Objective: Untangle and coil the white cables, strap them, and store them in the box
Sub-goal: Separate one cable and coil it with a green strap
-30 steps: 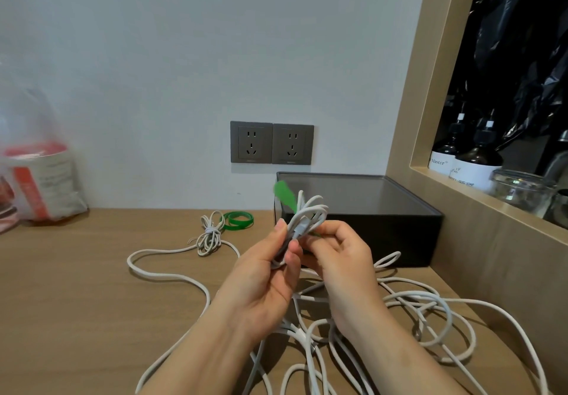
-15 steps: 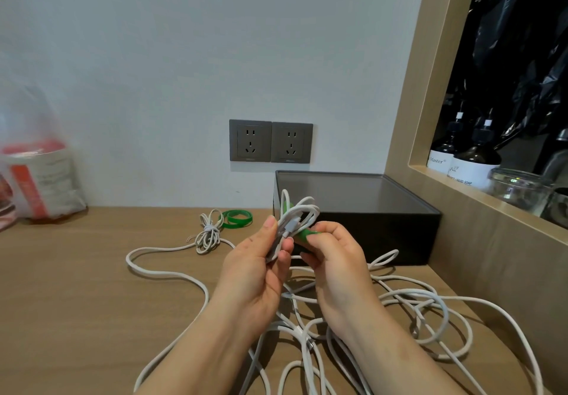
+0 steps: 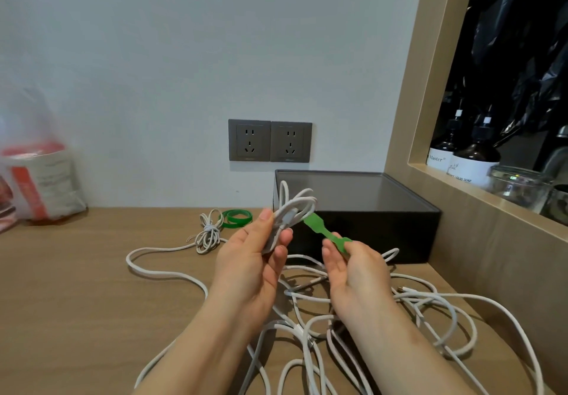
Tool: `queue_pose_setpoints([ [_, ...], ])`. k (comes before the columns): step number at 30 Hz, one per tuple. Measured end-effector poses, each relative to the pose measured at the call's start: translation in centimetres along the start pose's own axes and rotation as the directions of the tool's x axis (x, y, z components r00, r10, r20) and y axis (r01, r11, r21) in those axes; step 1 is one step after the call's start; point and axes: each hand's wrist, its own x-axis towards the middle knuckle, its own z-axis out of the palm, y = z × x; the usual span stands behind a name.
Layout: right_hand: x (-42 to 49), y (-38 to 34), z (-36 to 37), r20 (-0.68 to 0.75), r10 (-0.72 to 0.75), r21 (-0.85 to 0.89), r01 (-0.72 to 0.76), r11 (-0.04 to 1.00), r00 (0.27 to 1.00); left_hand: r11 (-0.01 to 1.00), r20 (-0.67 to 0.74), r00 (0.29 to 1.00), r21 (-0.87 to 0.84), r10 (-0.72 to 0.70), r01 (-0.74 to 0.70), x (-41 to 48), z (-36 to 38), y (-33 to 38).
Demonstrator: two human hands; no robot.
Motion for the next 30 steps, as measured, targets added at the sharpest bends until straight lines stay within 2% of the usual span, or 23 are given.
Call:
queue_pose_setpoints([
  [2, 0.0, 0.0, -0.1, -0.003, -0.012, -0.029, 0.012, 1.0, 1.0, 1.0, 0.035, 0.999, 0.015, -0.01, 0.009, -0.2, 0.1, -0.1],
  [5, -0.8, 0.5, 0.5, 0.156, 0.017, -0.068, -0.006, 0.998, 0.988, 0.998, 0.079, 0.997, 0.07, -0.012, 0.007, -0.5, 0.4, -0.8],
  [9, -1.6, 1.0, 1.2, 0.293, 0.018, -0.102, 0.013, 0.995, 0.956, 0.964, 0.091, 0.99, 0.234, 0.105, -0.123, -0.1, 0.4, -1.6],
  [12, -1.6, 1.2, 1.2, 0.32, -0.002, -0.155, 0.055, 0.986, 0.947, 0.923, 0.097, 0.977, 0.322, 0.19, -0.212, 0.0, 0.2, -1.5],
  [17, -1.9, 1.1, 1.1, 0.371, -0.012, -0.176, 0.083, 0.981, 0.928, 0.941, 0.071, 0.987, 0.299, 0.147, -0.161, -0.1, 0.3, -1.6],
  [26, -2.2, 1.3, 1.1, 0.396, -0.034, -0.256, 0.145, 0.956, 0.918, 0.915, 0.024, 0.976, 0.343, 0.216, -0.211, 0.6, -0.3, -1.8],
  [30, -2.2, 1.2, 0.9, 0.431, -0.013, -0.224, 0.121, 0.967, 0.902, 0.92, 0.035, 0.977, 0.329, 0.212, -0.211, 0.3, -0.3, -1.9],
])
